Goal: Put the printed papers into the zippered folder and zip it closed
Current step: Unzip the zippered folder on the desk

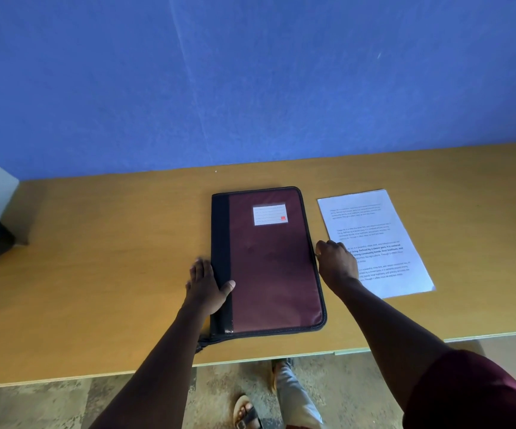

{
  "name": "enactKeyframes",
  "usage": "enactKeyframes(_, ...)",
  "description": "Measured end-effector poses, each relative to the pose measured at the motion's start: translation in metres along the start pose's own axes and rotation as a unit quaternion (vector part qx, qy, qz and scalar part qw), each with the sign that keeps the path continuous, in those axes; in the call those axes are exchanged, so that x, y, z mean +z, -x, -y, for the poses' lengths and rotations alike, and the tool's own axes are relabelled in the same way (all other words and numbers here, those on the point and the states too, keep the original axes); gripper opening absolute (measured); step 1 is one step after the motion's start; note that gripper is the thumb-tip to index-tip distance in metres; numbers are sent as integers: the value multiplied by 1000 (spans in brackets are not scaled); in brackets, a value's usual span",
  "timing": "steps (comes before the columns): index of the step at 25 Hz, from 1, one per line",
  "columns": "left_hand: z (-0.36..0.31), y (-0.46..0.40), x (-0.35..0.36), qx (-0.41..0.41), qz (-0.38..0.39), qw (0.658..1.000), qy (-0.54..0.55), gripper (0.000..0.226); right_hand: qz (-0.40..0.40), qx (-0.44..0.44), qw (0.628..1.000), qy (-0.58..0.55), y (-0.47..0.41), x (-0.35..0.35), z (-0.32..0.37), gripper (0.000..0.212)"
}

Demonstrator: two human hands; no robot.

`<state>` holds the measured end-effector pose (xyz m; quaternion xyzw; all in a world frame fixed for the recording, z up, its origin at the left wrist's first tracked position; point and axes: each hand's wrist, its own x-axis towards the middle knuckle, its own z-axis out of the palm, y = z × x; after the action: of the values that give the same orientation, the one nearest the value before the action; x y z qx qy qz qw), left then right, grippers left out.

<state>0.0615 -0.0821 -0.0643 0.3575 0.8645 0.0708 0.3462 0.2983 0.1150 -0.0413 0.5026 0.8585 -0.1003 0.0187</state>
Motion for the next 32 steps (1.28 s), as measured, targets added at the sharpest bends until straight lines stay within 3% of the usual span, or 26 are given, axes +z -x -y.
enactKeyframes(22, 38, 60, 29, 69, -14, 997, -44, 91, -5, 42, 999, -20, 109, 16, -1, 8)
enactKeyframes(32, 50, 90, 40, 85, -47, 995, 19, 75, -11, 103, 992, -68, 163, 30, 5, 10)
